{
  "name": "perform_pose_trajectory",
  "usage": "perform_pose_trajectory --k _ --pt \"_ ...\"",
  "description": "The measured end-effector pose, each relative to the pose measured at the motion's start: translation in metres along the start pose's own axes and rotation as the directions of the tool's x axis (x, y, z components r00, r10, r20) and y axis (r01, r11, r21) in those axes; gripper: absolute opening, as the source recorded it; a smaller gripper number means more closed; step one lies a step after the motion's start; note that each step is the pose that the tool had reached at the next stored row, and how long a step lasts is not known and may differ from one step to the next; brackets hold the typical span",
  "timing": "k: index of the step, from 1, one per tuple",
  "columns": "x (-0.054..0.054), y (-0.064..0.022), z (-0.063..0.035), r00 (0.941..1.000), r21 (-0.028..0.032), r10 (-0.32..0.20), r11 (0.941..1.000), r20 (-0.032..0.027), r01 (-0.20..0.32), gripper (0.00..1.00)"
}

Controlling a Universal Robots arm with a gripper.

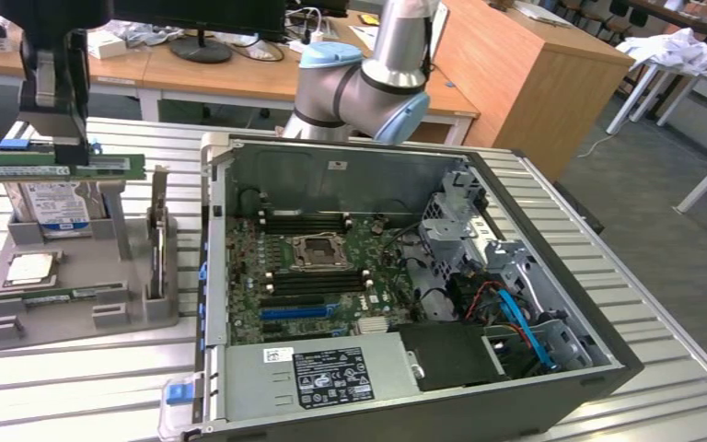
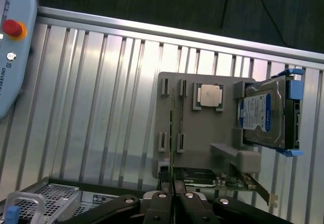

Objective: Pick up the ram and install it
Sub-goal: 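Pick up the ram and move it above insertion slot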

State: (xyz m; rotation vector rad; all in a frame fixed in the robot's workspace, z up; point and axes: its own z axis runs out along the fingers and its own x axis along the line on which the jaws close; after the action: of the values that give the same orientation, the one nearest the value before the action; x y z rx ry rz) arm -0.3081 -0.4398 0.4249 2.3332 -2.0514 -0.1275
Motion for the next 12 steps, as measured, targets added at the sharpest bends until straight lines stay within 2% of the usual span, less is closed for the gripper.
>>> perform_pose_trajectory --k 12 --pt "0.0013 -0.0097 0.0002 1.0000 -0.0055 0.000 1.0000 0.0007 0.000 0.12"
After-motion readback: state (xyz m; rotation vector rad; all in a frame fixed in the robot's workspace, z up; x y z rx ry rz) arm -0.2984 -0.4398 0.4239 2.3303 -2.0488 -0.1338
